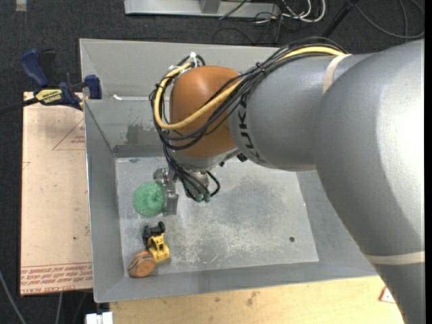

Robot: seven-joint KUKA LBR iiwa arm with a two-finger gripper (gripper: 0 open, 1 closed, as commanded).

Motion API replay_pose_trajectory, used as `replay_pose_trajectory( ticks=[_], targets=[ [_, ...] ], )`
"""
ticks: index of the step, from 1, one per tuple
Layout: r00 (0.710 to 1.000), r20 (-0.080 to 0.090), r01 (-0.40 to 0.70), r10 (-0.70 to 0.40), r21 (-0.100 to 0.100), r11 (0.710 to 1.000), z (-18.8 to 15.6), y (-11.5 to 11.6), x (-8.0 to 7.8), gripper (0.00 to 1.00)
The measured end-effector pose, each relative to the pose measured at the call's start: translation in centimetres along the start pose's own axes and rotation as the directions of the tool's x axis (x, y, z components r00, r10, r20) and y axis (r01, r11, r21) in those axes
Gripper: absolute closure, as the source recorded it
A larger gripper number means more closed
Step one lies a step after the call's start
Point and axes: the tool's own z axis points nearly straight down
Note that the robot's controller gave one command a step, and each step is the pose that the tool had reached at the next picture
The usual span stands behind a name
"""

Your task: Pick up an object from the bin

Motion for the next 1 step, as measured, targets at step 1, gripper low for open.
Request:
replay_pose_trajectory(
  ticks=[1],
  targets=[
    [1.0,-0.001,0.0,0.0,0.0,1.0,-0.72,0.01,-0.01,1.0]
  ],
)
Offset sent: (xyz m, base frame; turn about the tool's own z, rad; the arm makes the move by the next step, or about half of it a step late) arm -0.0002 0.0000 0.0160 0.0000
